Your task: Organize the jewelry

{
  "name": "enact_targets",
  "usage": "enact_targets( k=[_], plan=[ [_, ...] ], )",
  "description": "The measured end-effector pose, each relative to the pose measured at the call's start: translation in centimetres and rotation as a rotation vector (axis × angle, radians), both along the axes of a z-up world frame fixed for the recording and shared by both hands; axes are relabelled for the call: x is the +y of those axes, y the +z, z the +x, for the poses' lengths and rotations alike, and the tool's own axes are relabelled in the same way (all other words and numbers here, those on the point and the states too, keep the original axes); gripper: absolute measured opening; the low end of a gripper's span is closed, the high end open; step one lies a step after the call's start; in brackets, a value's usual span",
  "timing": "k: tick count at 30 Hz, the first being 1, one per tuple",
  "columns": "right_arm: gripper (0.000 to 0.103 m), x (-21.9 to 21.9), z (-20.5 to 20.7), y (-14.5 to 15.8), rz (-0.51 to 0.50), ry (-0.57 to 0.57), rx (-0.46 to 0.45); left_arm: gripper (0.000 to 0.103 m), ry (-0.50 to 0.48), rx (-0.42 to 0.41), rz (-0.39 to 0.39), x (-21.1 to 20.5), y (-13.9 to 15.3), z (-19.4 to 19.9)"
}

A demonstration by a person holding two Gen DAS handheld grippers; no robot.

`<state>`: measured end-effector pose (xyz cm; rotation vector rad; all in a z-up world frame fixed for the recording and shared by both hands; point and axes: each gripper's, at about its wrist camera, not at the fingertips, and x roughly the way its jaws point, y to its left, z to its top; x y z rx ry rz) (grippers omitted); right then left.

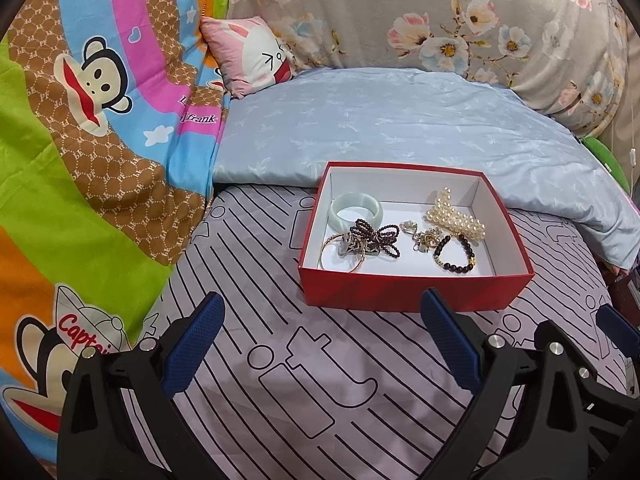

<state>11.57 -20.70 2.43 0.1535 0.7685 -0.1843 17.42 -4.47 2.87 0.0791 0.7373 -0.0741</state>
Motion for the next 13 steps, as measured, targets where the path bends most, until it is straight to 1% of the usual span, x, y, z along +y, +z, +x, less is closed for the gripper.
enact_targets(
  k=[13],
  plan=[
    [0.080, -0.41, -0.14, -0.41, 0.001, -0.010, 0.002, 0.096, -0.028, -0.011, 0.015, -0.44, -0.03, -0.02]
  ],
)
